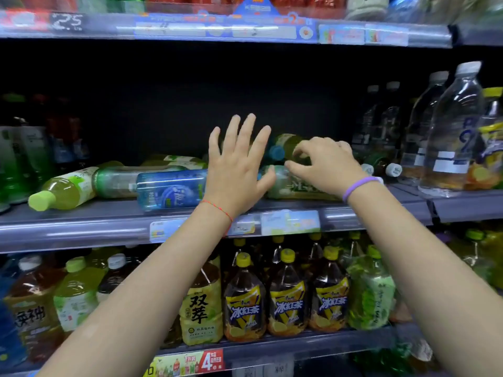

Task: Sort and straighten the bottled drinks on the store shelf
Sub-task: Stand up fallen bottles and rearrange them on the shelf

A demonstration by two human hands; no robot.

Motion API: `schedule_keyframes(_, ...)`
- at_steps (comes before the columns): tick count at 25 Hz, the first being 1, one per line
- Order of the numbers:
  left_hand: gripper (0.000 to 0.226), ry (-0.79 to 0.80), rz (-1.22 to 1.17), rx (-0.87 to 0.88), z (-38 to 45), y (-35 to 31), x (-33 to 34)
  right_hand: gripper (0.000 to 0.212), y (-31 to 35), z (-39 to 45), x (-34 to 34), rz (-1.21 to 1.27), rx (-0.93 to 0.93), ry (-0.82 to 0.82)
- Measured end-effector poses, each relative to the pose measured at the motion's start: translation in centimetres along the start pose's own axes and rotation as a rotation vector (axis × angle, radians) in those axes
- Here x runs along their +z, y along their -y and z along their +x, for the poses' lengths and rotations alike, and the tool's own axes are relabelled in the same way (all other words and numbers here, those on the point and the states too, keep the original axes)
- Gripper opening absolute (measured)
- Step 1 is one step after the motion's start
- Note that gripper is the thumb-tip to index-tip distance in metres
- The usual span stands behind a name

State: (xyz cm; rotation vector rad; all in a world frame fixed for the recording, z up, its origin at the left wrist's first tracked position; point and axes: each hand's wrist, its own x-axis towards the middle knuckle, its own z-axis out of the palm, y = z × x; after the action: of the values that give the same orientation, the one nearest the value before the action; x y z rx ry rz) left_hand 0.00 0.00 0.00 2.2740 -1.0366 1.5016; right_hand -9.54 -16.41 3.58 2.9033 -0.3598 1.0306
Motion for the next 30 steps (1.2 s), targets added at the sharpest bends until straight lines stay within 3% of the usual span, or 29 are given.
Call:
schedule_keyframes(5, 0.059, 0.277, -0.169, 0.114, 1.9, -3.8, 0.9, 0.065, -4.9, -0.8, -1.6, -0.022, -0.011, 0.418)
schedule_keyframes(11, 0.062, 0.405, -0.250, 0.075, 3.1, -6.5, 0.5, 0.057, -6.9, -1.2, -1.5, 0.007, -0.063, 0.416)
schedule_keyframes(16, 0.067, 0.485, -0.190, 0.067, 3.5, -7.3, 0.2, 0.062, -8.6, -2.1, -1.7, 0.271, -0.102, 0.414)
schedule_keyframes(21, 0.070, 0.382, -0.169, 0.052, 3.4, -8.0, 0.2, 0.076, -8.5, -1.8, -3.2, 0.160, -0.166, 0.209)
schedule_keyframes(23, 0.056, 0.277, -0.190, 0.000, 3.1, -8.2, 0.5, 0.084, -8.2, -1.6, -3.6, 0.185, -0.136, 0.022)
schedule_keyframes(26, 0.039, 0.161, -0.323, -0.183, 3.2, -8.5, 0.6, 0.086, -8.0, -1.3, -4.0, 0.436, -0.040, -0.316)
schedule_keyframes(28, 0.023, 0.021, -0.428, -0.356, 3.8, -7.6, 0.4, 0.083, -7.8, -0.6, -3.0, 0.658, 0.088, -0.332)
schedule_keyframes(30, 0.012, -0.077, -0.504, -0.450, 4.2, -5.9, 0.4, 0.083, -6.8, 0.2, -1.0, 0.803, 0.302, -0.147)
